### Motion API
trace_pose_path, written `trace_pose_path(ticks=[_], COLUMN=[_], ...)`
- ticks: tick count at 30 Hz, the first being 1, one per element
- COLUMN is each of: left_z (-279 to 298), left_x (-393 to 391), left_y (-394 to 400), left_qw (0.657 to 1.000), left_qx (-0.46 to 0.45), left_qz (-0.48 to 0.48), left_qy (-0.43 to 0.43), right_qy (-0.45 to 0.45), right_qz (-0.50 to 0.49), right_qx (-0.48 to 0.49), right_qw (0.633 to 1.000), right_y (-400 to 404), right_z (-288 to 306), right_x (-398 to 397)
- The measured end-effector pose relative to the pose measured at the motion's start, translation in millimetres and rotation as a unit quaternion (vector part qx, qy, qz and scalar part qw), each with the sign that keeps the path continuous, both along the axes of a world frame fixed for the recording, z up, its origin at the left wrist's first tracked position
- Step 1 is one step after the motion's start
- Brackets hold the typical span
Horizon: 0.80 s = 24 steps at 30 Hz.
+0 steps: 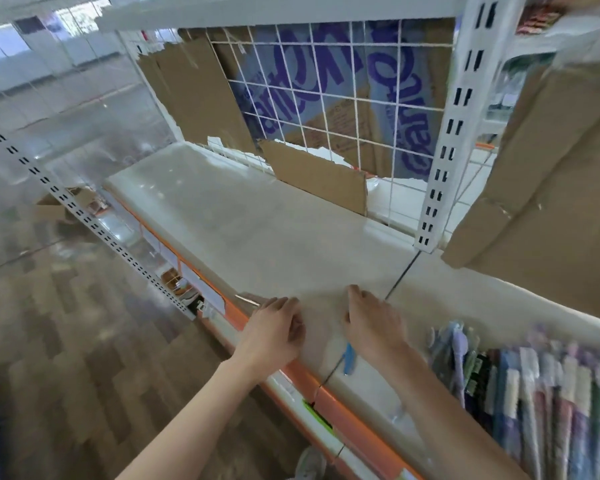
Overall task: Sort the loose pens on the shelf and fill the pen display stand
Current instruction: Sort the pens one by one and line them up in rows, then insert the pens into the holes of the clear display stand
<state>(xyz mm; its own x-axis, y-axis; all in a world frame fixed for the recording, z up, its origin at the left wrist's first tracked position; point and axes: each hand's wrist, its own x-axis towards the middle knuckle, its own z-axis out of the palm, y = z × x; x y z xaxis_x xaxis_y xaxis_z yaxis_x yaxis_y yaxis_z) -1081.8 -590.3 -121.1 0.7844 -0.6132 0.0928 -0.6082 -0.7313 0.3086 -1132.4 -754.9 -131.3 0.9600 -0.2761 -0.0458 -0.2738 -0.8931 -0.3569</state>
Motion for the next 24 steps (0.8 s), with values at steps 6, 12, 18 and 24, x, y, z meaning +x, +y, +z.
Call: trace_pose_path(ticks=[6,12,18,24], left_z=[-4,-10,-19,-23], left_x=[-32,-68,-91,-88], left_y=[-48,-102,-127,-129], left_qw=[0.992,0.968,0.947,0.948], left_qx=[-0.081,-0.151,-0.119,-0.135], left_qz=[-0.084,-0.171,-0.293,-0.282], left_qy=[0.052,0.109,0.055,0.065], right_qy=[-0.041,-0.172,-0.178,-0.216], right_qz=[-0.084,-0.161,-0.234,-0.186], right_qx=[-0.088,-0.123,-0.074,-0.031], right_qw=[0.992,0.964,0.953,0.958], right_y=[-22,-35,-41,-39], right_z=[2,8,0,-3], right_x=[-67,-119,-164,-176])
